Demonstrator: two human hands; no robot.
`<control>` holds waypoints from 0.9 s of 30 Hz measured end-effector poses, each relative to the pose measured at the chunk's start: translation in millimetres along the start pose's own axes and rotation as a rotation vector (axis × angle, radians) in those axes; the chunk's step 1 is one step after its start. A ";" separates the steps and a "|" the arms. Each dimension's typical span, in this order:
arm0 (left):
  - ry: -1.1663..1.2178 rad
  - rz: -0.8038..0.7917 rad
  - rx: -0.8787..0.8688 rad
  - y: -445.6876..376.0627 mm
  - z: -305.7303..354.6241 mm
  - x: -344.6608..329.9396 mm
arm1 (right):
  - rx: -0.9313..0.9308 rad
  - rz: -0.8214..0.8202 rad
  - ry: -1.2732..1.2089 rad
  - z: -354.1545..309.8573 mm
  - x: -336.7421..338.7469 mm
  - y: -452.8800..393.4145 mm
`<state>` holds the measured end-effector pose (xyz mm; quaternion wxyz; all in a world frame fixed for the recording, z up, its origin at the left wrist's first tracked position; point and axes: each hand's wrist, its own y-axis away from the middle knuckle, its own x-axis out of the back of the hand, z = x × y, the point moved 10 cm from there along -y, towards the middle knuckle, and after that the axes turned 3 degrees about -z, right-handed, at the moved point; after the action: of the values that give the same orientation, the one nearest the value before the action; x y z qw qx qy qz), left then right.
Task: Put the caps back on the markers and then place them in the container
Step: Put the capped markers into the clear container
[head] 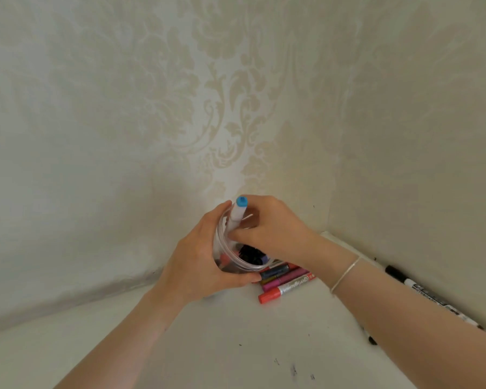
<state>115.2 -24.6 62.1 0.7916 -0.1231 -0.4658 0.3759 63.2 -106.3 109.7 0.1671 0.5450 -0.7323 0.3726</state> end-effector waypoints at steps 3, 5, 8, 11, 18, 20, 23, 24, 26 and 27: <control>-0.027 0.010 -0.016 0.8 1.4 1.3 | -0.077 -0.133 0.122 13.0 -9.8 -5.3; -0.040 0.012 -0.025 0.5 2.6 0.8 | -0.094 -0.159 0.181 16.2 -13.5 -5.2; -0.031 0.014 -0.019 -0.4 2.5 1.1 | -0.056 -0.086 0.154 7.5 -8.4 -3.9; -0.051 0.020 -0.021 -0.9 2.1 2.2 | -0.035 -0.081 0.327 5.4 -5.2 -3.3; -0.081 0.038 -0.030 -2.2 2.3 0.0 | -0.141 -0.345 0.564 18.7 -26.8 -4.2; -0.094 0.050 -0.044 -3.2 2.7 1.5 | -0.154 -0.365 0.476 18.5 -27.1 -5.1; -0.045 0.097 -0.022 -2.9 -3.1 9.0 | -0.061 -0.101 0.239 -2.6 12.2 -7.9; -0.030 0.113 -0.014 -2.4 -5.4 11.2 | -0.032 0.067 0.173 -6.0 38.4 -6.8; -0.028 0.124 -0.016 -1.3 -7.1 13.1 | -0.054 0.353 0.054 9.7 87.4 -2.1; -0.032 0.125 -0.019 -0.8 -7.4 13.4 | -0.119 0.419 0.024 29.2 103.7 -1.0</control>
<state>125.6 -14.6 67.2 0.7580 -0.1533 -0.4732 0.4220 32.5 -197.5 158.1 0.1265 0.3657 -0.8481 0.3619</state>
